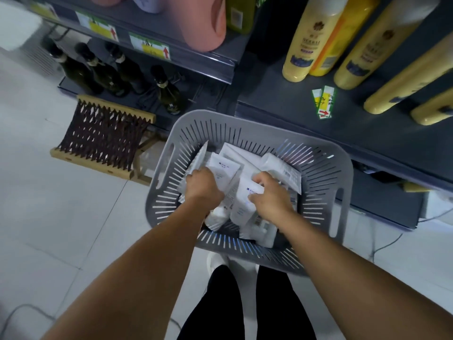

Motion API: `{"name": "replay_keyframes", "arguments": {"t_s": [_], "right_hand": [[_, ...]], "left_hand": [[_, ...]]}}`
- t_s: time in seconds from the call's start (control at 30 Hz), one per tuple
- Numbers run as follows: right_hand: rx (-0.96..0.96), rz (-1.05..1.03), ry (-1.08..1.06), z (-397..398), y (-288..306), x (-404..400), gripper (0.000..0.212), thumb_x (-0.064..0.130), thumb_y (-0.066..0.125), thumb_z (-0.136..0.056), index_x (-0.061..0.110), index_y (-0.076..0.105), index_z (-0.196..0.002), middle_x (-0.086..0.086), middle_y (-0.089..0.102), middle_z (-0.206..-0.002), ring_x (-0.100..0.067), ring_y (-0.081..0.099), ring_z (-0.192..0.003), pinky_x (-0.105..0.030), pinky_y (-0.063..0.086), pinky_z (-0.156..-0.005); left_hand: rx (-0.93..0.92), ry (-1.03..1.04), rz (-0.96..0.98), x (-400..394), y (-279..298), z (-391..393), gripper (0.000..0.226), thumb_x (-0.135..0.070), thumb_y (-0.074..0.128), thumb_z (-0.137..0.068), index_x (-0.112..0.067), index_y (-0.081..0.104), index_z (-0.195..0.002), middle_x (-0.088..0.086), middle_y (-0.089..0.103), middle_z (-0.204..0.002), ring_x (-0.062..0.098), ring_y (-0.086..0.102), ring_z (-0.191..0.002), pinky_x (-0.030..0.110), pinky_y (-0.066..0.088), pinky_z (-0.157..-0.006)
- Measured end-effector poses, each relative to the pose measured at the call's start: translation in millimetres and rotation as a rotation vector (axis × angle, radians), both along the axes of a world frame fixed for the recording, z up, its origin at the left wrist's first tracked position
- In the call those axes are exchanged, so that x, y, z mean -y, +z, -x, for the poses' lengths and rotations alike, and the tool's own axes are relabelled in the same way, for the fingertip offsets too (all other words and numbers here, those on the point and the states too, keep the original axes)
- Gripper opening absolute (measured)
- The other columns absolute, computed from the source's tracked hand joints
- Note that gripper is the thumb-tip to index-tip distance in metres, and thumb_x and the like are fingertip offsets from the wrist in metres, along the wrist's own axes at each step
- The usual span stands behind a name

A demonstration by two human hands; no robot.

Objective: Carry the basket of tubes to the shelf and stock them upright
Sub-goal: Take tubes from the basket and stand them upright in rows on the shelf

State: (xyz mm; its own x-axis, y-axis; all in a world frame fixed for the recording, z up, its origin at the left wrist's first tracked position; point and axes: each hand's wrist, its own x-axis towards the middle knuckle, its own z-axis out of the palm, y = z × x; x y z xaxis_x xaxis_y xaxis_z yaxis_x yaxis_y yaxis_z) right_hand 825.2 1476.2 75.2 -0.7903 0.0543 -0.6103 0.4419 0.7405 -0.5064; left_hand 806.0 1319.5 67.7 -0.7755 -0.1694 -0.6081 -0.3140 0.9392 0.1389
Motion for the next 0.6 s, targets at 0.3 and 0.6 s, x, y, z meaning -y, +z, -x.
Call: {"name": "replay_keyframes", "arguments": {"t_s": [0.3,0.6], "right_hand": [[-0.395,0.107,-0.161,5,129,-30,0.024,0.016,0.059,-0.089,0.026,0.053,-0.11,0.014,0.057,-0.09,-0.01,0.058,-0.081,-0.018,0.035,-0.062],[-0.781,0.131,-0.344,0,274,-93,0.018,0.017,0.061,-0.089,0.024,0.053,-0.104,0.011,0.058,-0.088,-0.002,0.054,-0.069,-0.009,0.041,-0.051]], "left_hand": [[-0.351,0.177,-0.495,-31,122,2,0.049,-0.028,0.077,-0.07,-0.013,0.05,-0.108,0.003,0.061,-0.09,0.021,0.059,-0.083,0.029,0.05,-0.066],[-0.678,0.033,-0.78,-92,258,10,0.065,-0.023,0.08,-0.07,-0.023,0.047,-0.127,-0.014,0.058,-0.102,0.004,0.055,-0.088,0.017,0.042,-0.071]]}}
